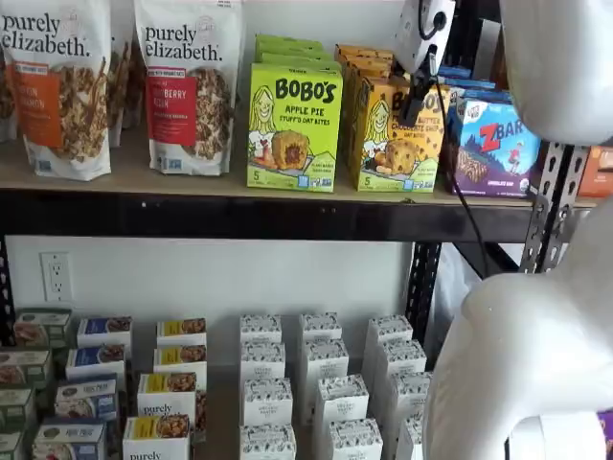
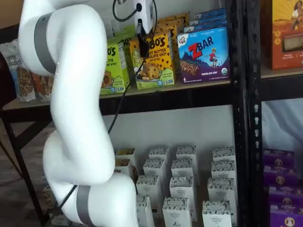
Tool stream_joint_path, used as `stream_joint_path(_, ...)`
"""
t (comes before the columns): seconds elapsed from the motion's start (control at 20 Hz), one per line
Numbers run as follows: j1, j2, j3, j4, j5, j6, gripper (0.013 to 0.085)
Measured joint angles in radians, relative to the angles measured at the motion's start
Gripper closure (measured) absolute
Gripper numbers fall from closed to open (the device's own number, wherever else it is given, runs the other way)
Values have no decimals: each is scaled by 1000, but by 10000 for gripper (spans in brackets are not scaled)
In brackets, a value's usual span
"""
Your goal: Pick up the orange box on the top shelf, the fifth box from the left
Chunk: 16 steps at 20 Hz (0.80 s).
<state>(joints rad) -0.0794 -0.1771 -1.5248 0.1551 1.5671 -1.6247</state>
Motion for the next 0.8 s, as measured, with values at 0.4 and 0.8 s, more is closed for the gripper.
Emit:
stream_joint_path(0.4,3,4,-8,-3,9,3,410)
stream_joint_path(0.8,11,3,-3,2,-1,11,450)
